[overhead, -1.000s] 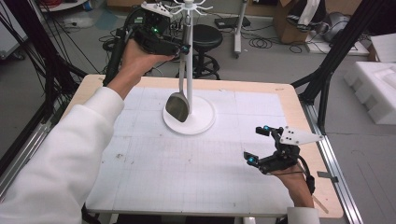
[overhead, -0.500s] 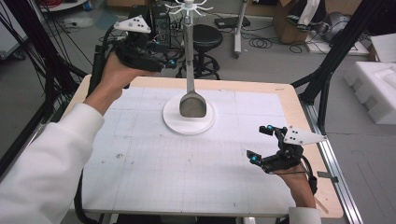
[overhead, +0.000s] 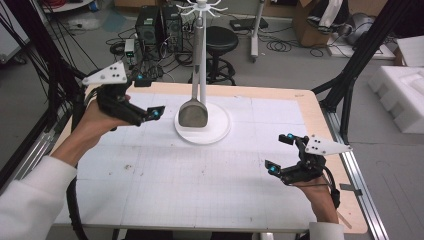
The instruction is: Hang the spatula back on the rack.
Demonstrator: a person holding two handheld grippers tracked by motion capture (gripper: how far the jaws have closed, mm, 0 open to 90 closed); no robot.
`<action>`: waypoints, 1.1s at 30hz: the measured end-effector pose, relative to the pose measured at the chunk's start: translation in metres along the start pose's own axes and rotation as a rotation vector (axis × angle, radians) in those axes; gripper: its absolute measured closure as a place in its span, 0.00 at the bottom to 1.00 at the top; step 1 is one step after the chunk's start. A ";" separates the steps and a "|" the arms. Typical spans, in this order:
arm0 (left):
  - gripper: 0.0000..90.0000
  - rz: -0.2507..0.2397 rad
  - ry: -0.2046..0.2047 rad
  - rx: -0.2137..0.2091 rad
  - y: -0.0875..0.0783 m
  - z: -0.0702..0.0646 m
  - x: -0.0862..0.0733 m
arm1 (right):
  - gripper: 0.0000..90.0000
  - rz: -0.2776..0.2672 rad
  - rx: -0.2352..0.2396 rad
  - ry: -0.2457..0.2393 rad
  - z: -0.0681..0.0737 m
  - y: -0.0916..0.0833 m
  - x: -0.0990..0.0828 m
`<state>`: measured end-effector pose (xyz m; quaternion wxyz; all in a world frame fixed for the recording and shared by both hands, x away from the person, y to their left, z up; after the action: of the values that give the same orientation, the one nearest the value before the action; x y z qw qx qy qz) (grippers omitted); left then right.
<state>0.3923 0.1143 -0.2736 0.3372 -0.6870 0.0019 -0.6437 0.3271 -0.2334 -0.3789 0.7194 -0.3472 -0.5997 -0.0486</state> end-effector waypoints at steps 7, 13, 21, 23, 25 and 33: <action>0.02 -0.034 -0.029 -0.009 -0.014 -0.013 -0.048 | 0.00 0.003 0.000 0.001 0.001 0.002 0.000; 0.02 -0.035 -0.064 0.006 -0.015 -0.020 -0.092 | 0.00 0.008 -0.004 -0.002 0.002 0.006 0.000; 0.02 -0.058 -0.110 -0.034 -0.021 -0.032 -0.138 | 0.00 0.004 -0.018 0.008 0.001 0.009 -0.004; 0.02 -0.057 -0.126 -0.028 -0.023 -0.031 -0.151 | 0.00 0.005 -0.022 0.008 0.000 0.009 -0.005; 0.02 -0.059 -0.137 -0.016 -0.024 -0.030 -0.161 | 0.00 0.002 -0.028 0.005 0.000 0.010 -0.006; 0.02 -0.062 -0.146 0.001 -0.031 -0.026 -0.166 | 0.00 0.007 -0.029 -0.005 0.001 0.014 -0.008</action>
<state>0.3276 0.1985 -0.4076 0.3166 -0.7317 -0.0444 -0.6021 0.3309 -0.2252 -0.3919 0.7130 -0.3597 -0.5994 -0.0537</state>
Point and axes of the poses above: each handheld gripper's, and its own axes: y roughly forward along the jaws, x roughly out of its top, z roughly to its left, the point moved 9 cm from there along y, roughly forward along the jaws, and after that the axes turned 12 degrees about z, right-handed, at the moved point
